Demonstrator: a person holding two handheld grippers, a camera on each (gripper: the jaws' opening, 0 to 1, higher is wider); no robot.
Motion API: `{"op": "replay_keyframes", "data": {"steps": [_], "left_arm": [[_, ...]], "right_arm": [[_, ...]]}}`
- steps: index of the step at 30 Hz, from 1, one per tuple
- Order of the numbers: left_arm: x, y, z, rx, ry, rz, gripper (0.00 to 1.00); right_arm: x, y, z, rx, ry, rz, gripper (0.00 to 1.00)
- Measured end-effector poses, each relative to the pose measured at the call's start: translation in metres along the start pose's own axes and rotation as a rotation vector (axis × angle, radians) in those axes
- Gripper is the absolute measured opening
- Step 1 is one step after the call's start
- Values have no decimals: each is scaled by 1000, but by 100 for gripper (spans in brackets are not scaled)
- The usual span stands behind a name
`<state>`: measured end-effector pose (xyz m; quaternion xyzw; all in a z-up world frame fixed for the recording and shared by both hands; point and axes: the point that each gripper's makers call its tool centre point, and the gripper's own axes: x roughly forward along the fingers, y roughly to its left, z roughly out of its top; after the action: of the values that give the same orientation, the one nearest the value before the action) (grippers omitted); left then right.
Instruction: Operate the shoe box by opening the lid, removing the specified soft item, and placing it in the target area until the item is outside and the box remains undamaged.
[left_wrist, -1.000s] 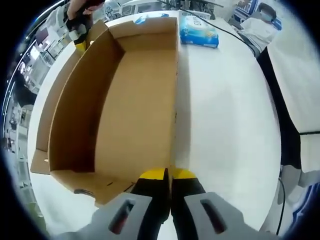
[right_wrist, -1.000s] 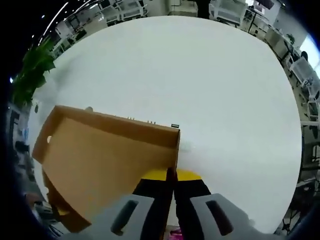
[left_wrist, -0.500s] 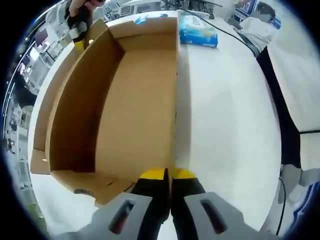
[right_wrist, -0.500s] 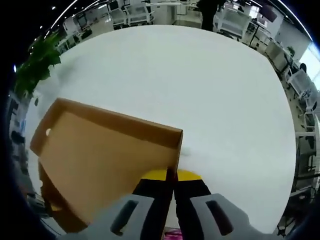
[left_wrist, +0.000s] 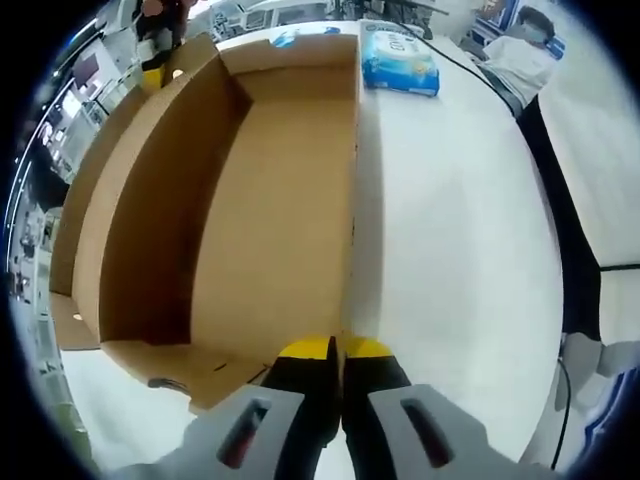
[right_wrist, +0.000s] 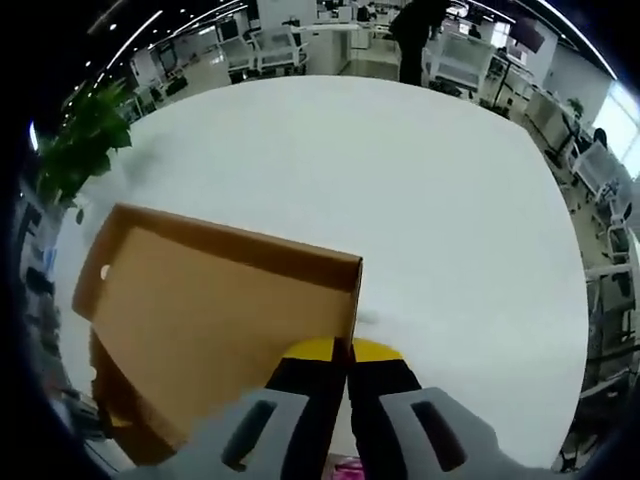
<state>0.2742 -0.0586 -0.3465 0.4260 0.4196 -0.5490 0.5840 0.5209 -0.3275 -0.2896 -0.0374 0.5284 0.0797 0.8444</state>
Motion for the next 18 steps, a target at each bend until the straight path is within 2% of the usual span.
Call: {"op": "replay_keyframes", "data": {"steps": [18], "left_arm": [[1,0,0,4,2,5,0]], "right_arm": [[-14,1,4,-4,-27,-5,0]]}}
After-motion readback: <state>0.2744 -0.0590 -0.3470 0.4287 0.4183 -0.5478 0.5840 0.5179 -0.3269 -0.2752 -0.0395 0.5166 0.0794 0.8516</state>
